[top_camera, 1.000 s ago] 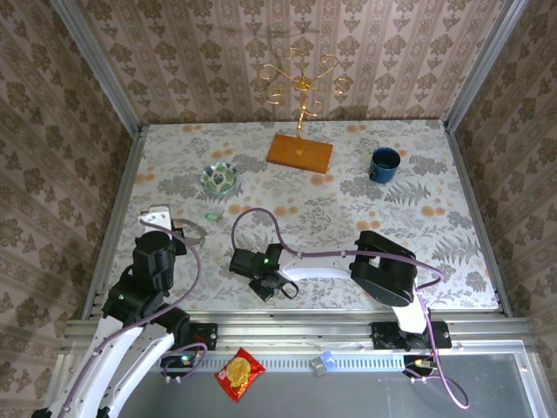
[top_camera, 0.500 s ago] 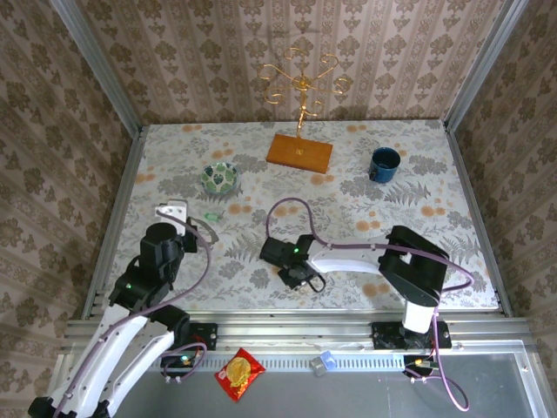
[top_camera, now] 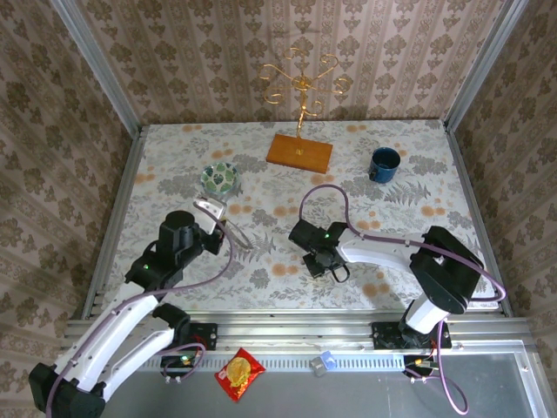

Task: Put the keys on the keyring

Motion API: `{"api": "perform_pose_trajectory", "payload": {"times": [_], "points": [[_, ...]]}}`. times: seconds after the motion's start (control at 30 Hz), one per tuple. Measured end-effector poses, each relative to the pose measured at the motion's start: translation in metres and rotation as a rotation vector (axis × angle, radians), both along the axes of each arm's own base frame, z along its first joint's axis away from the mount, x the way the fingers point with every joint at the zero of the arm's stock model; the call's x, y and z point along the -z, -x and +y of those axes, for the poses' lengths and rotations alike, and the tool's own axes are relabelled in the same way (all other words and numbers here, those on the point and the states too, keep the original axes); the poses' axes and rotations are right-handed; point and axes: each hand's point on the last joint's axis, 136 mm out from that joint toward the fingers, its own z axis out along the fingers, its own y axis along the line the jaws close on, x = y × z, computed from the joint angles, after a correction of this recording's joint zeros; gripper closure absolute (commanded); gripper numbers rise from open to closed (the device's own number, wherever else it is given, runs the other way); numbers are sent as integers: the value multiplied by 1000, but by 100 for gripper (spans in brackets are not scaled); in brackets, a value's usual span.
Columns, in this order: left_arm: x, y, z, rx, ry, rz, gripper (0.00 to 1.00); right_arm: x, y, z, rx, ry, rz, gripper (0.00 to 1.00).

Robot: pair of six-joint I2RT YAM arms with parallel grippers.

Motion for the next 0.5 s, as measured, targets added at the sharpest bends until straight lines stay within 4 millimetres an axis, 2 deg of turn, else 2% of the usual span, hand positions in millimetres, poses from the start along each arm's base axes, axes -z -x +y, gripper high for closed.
{"api": "perform_pose_trajectory", "payload": {"times": [0.17, 0.33, 0.5], "points": [[-3, 0, -7, 38, -7, -19, 100, -15, -3, 6, 79, -82, -20, 58], [-8, -1, -10, 47, 0, -43, 100, -33, -14, 12, 380, -256, -56, 62], [-12, -1, -13, 56, 5, -57, 100, -19, -10, 11, 658, -364, -22, 64]]}}
